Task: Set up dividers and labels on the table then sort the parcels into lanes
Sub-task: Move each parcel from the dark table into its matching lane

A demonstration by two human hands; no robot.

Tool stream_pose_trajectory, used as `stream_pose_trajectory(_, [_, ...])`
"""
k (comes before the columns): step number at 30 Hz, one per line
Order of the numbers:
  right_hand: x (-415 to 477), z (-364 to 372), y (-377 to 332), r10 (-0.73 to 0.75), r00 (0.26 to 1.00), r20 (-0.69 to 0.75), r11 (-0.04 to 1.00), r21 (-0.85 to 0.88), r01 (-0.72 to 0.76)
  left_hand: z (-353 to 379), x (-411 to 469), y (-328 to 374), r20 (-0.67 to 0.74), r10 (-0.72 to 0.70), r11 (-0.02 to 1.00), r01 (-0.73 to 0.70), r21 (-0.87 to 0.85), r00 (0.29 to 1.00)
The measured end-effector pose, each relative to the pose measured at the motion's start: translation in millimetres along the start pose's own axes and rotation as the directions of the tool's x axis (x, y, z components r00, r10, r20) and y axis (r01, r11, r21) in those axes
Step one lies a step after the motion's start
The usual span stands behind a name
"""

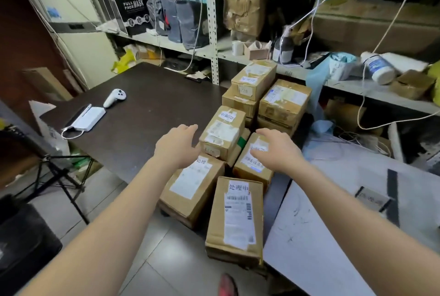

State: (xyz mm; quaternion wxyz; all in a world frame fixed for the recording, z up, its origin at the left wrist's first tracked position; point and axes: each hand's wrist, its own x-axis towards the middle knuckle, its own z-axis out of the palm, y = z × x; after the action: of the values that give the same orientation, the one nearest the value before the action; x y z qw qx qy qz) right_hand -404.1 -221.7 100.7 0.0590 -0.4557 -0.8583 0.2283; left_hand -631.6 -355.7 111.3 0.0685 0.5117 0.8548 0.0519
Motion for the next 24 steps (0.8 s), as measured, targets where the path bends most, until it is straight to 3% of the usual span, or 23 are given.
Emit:
stream_pose_trajectory(7, [91.5, 54.1, -17.3, 0.117, 0.987, 0.109, 0.977, 0.163, -0.134, 44.4, 84.5, -25.5, 0.115, -0.031, 0.999, 0.033, -0.02, 0.993])
stream_pose_trajectory(12, [116.4, 90.9, -26.7, 0.274, 0.952, 0.137, 0.892, 0.334, -0.305, 81.0, 124.7, -24.6, 0.246, 0.025, 0.945, 0.057, -0.321, 0.969])
stream_pose_trajectory(20, [108.8, 102.4, -58.9, 0.423, 0.905, 0.046, 0.735, 0.567, -0.372, 87.2, 129.3, -24.9, 0.145, 0.155, 0.77, -0.027, -0.637, 0.977])
stream_pose_trajectory(24, [92.4, 83.7, -74.9, 0.51, 0.86, -0.007, 0.658, 0.647, -0.385, 64.9, 125.3, -16.5, 0.052, 0.269, 0.723, -0.166, -0.671, 0.962])
